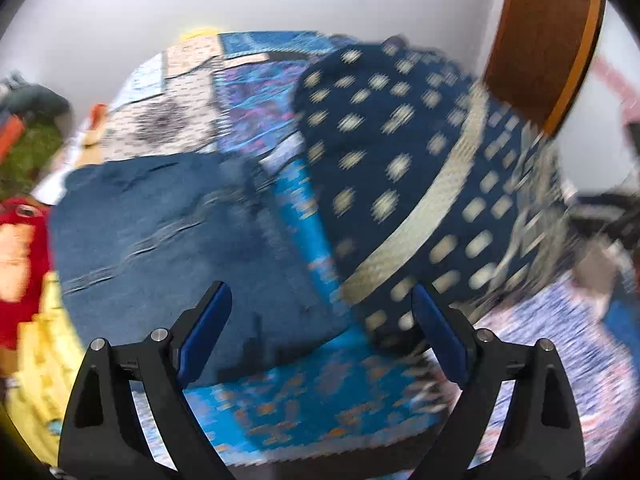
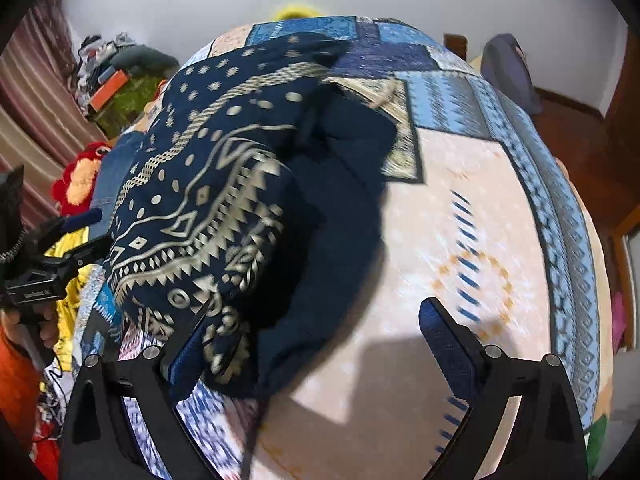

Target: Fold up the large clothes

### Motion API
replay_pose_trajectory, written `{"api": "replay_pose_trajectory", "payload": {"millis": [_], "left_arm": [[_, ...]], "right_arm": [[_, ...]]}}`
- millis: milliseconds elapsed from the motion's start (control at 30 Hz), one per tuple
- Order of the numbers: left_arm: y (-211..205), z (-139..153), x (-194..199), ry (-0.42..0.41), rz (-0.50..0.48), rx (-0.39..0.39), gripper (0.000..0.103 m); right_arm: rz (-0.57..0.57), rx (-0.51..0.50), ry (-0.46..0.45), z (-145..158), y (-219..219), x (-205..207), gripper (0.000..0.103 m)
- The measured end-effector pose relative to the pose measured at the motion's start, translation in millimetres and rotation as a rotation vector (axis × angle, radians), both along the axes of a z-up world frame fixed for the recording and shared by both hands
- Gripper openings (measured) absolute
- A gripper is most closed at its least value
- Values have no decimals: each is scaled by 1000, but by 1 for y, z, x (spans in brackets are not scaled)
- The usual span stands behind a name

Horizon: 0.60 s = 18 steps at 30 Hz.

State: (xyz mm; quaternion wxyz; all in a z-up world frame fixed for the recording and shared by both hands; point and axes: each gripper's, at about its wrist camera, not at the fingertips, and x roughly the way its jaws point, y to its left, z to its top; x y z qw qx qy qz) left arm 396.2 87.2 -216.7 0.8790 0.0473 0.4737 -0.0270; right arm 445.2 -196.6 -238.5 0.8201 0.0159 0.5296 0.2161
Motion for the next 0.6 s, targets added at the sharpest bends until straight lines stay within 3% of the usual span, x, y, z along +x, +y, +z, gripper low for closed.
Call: {"api": "replay_pose_trajectory", "payload": {"millis": [67,133,267,400,600], "left_arm": [[6,-5,-10,-8,23,96,90],[13,-6,-15,-14,39,133,90],[28,7,-21,-57,73,139,90],[35,37,-15,-128,87,78,90],[30,64,14,-157,63,-123,90]], "right_arm": [[-23,-46,-26,3,-11,-2,96],[-42,-42,-28,9,-22,-4,96],[-71,-70,-70,28,-34,-4,96],[-66,-13,-127,54,-31,-4,96],[0,66,-171,73,4,11,97]]}}
